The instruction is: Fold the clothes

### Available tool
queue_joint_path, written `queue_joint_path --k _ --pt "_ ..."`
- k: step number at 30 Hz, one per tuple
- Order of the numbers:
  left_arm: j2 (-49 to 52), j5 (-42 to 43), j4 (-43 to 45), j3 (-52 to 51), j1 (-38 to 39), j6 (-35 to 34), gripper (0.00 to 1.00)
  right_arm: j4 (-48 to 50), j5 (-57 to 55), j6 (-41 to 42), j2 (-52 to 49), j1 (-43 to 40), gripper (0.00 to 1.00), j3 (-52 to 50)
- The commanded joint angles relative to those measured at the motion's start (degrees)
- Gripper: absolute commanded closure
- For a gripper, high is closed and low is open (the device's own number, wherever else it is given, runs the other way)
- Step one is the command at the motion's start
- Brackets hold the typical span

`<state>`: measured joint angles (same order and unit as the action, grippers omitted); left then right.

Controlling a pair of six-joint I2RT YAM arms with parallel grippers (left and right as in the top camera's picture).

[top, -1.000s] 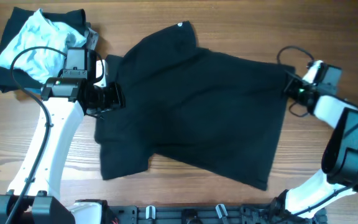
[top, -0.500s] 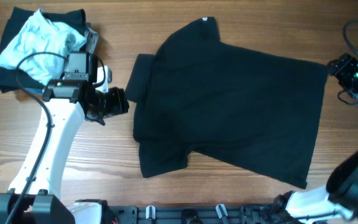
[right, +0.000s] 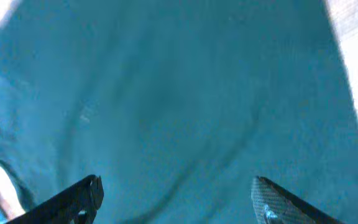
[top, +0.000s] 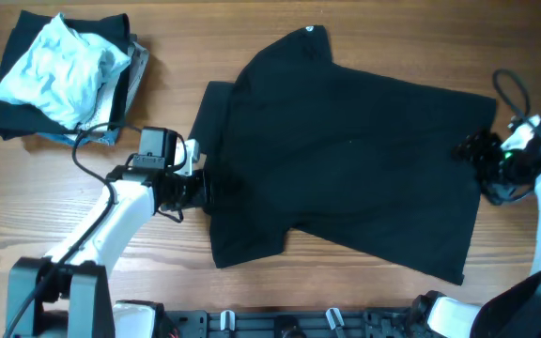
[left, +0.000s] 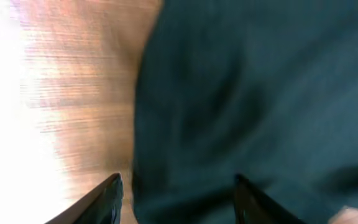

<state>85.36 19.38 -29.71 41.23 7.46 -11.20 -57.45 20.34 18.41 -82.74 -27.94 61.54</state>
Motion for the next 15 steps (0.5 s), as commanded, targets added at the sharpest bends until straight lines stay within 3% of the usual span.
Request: queue_joint_path --k 1,5,8,11,14,15 --pt "3.6 -3.5 4.6 -0.7 0.2 0.3 0.43 2.9 -1.4 0.8 -0.2 0.2 0.19 -7.6" --pt "4.4 -1.2 1.0 -0.7 0.2 0.3 0.42 3.2 -1.5 1.1 -0.2 0.2 0.19 -13.3" --pt "4.4 -1.2 -2.3 -0.7 0.2 0.3 0.49 3.0 -5.6 3.7 -0.2 0.2 0.17 -16.4" --pt "4.4 2.7 -2.1 -0.7 0.2 0.3 0.50 3.3 -7.5 6.3 -0.2 0.1 0.15 -18.6" --pt "4.4 7.7 -0.8 -0.7 0.2 0.3 0.36 3.5 -10.6 9.8 -0.2 0.1 0.15 -20.2" --pt "4.4 8.3 -0.5 -0.7 0.2 0.3 0.36 3.1 -11.7 10.8 -0.2 0.1 0.15 -20.2"
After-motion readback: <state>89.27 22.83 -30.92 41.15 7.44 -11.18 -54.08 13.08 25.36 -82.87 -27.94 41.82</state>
